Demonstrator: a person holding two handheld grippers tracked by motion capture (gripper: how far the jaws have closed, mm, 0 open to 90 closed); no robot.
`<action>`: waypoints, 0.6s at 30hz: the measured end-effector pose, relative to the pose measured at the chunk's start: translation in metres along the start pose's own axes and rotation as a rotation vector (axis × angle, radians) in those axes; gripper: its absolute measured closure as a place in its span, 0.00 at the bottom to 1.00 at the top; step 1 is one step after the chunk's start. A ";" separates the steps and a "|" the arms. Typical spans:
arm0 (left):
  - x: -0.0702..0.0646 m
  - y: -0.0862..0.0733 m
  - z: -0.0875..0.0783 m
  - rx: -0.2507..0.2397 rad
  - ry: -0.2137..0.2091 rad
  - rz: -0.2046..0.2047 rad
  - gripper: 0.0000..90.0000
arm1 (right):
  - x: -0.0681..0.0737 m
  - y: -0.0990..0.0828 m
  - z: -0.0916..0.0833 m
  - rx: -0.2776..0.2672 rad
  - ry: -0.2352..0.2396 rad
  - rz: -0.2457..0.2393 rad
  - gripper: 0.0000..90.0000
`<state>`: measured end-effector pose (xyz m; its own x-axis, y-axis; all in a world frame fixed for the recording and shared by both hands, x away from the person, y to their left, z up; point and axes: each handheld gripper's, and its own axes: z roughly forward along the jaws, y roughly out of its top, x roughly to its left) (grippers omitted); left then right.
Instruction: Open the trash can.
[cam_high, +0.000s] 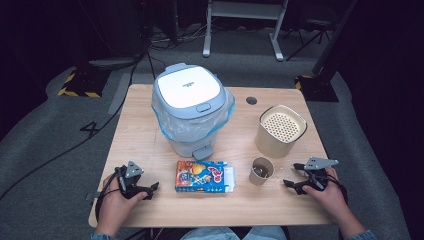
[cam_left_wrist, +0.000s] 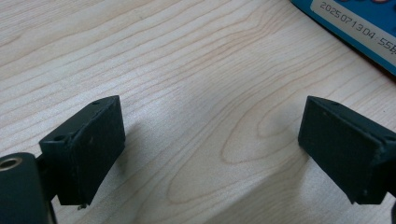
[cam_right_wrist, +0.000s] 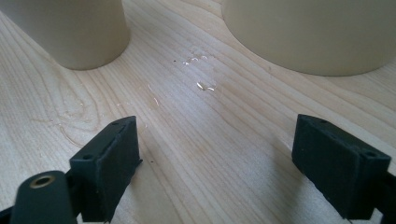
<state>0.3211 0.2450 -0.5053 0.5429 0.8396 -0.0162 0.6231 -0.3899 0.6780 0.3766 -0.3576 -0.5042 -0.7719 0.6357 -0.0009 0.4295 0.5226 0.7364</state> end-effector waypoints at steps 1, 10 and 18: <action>0.000 0.000 0.000 0.001 -0.003 0.001 0.09 | 0.000 0.000 0.000 0.000 0.000 -0.001 0.17; 0.004 0.003 -0.006 -0.007 -0.021 0.019 0.47 | 0.000 0.000 0.000 -0.001 0.000 0.000 0.17; -0.003 0.024 -0.025 -0.100 -0.126 0.018 0.58 | 0.000 0.000 0.000 -0.001 -0.001 0.000 0.17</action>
<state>0.3206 0.2424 -0.4707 0.6236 0.7764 -0.0914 0.5570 -0.3593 0.7488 0.3765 -0.3576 -0.5043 -0.7715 0.6362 -0.0012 0.4290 0.5217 0.7374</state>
